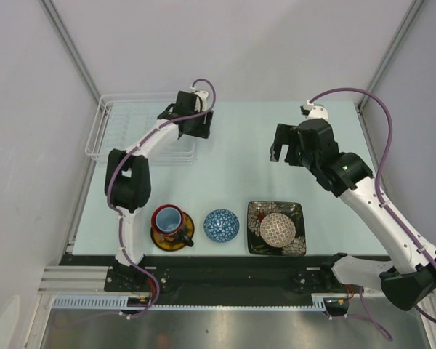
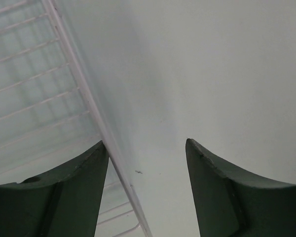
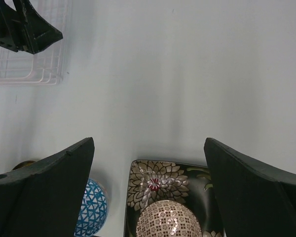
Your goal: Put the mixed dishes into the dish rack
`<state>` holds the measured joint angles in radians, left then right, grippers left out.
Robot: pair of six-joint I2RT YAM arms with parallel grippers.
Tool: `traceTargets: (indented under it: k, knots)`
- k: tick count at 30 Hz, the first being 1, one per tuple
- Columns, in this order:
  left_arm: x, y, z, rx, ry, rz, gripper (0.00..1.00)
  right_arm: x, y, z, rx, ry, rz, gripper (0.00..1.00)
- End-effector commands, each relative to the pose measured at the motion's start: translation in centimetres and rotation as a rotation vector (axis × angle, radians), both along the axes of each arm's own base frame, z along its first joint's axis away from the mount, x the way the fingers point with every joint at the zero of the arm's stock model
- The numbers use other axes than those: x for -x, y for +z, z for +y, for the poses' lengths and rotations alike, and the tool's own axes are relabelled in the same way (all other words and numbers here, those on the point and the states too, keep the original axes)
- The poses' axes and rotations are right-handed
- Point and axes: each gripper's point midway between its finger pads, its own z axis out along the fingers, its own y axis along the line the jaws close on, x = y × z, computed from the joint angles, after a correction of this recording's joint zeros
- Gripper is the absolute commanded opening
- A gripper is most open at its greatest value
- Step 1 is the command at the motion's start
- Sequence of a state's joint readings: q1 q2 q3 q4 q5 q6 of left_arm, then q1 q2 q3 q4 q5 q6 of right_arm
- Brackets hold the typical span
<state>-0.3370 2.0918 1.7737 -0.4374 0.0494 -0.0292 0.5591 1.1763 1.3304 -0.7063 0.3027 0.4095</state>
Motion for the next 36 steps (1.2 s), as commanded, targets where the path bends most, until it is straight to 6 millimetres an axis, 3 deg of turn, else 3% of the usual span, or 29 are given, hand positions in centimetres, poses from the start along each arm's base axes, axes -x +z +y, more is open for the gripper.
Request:
traceTargets:
  k: [1, 6, 13, 17, 19, 23, 27, 30, 34, 35, 36]
  knots:
    - [0.6, -0.3, -3.9, 0.010, -0.063, 0.027, 0.68, 0.3, 0.9, -1.6, -0.024, -0.048, -0.023, 1.00]
    - [1.8, -1.4, -7.1, 0.008, -0.132, 0.065, 0.68, 0.5, 0.9, -2.8, -0.039, -0.075, -0.022, 1.00]
    - [3.9, -0.5, -11.6, 0.054, -0.254, 0.056, 0.67, 1.0, 0.4, -4.6, -0.044, -0.118, -0.018, 1.00]
    - [6.8, 2.2, -16.8, 0.131, -0.368, 0.050, 0.67, 1.2, -0.3, -5.1, -0.049, -0.141, 0.000, 1.00]
    - [7.8, 3.4, -18.3, 0.154, -0.400, 0.049, 0.67, 1.2, -0.8, -5.5, -0.048, -0.154, 0.008, 1.00]
    - [8.9, 8.1, -20.6, 0.234, -0.446, 0.002, 0.68, 1.0, -1.6, -5.9, -0.038, -0.170, 0.024, 1.00]
    - [8.2, 12.0, -19.7, 0.234, -0.443, -0.088, 0.72, 0.5, -2.8, -5.7, -0.030, -0.173, 0.062, 1.00]
    - [7.0, 14.4, -17.4, 0.227, -0.405, -0.148, 0.78, 0.2, -3.9, -5.4, -0.027, -0.173, 0.090, 1.00]
    - [4.6, 18.4, -11.5, 0.256, -0.281, -0.213, 0.79, 0.0, -5.6, -4.7, -0.042, -0.152, 0.115, 1.00]
    - [3.0, 18.1, -8.1, 0.271, -0.206, -0.205, 0.79, -0.1, -5.8, -4.3, -0.057, -0.138, 0.118, 1.00]
    - [2.4, 18.5, -6.1, 0.281, -0.175, -0.213, 0.79, -0.6, -6.2, -3.7, -0.073, -0.128, 0.115, 1.00]
